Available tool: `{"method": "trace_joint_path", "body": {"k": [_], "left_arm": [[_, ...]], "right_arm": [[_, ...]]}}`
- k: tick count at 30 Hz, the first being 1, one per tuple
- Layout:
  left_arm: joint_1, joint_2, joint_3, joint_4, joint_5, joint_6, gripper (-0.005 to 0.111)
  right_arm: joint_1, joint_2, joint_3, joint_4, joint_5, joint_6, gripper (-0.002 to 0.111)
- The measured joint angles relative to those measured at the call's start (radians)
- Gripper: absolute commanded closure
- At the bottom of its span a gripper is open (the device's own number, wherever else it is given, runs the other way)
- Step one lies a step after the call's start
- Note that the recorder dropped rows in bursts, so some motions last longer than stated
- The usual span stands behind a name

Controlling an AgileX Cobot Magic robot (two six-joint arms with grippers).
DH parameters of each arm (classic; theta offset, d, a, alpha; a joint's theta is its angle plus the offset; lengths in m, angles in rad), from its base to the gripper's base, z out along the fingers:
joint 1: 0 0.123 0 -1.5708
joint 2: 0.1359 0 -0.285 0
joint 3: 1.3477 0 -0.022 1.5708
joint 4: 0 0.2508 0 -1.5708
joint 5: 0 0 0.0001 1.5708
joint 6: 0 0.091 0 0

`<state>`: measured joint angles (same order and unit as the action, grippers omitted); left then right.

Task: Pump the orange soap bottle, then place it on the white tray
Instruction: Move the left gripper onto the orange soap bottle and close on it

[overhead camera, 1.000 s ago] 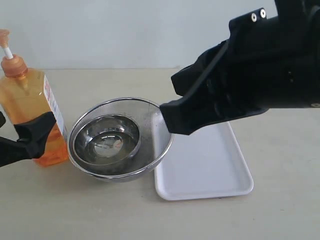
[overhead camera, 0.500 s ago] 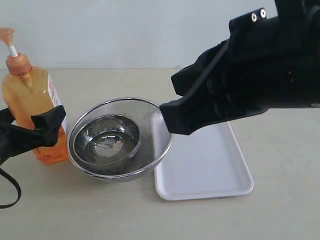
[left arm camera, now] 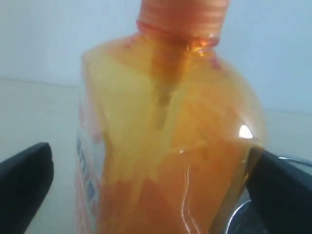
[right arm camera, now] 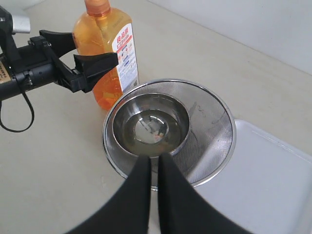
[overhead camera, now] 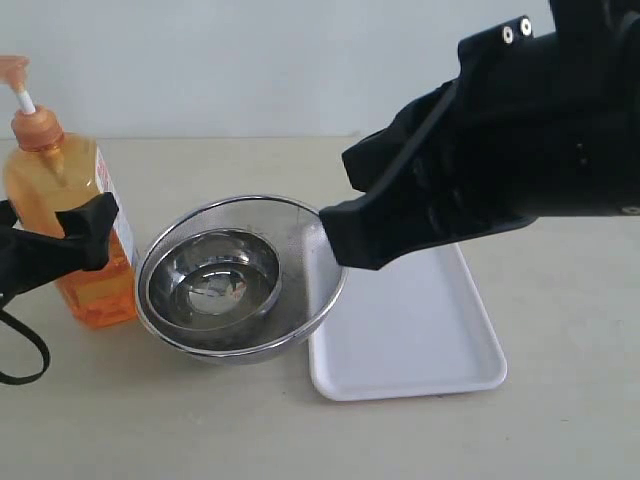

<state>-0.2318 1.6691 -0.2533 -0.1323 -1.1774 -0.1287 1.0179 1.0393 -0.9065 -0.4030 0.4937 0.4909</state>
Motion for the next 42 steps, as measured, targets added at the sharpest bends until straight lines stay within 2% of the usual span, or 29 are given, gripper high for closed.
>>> {"method": "trace_joint_path", "body": {"k": [12, 20, 42], "left_arm": [[0.0, 0.007, -0.046, -0.018, 0.026, 0.025, -0.003], [0.0, 0.118, -0.098, -0.022, 0.036, 0.027, -0.003], [0.0, 0.21, -0.129, -0.032, -0.032, 0.114, -0.003]], "right_arm": [[0.0, 0.0, 0.0, 0.0, 0.0, 0.0, 0.108], [0.0, 0.0, 0.0, 0.0, 0.0, 0.0, 0.108], [0.0, 0.0, 0.0, 0.0, 0.0, 0.0, 0.108]]}}
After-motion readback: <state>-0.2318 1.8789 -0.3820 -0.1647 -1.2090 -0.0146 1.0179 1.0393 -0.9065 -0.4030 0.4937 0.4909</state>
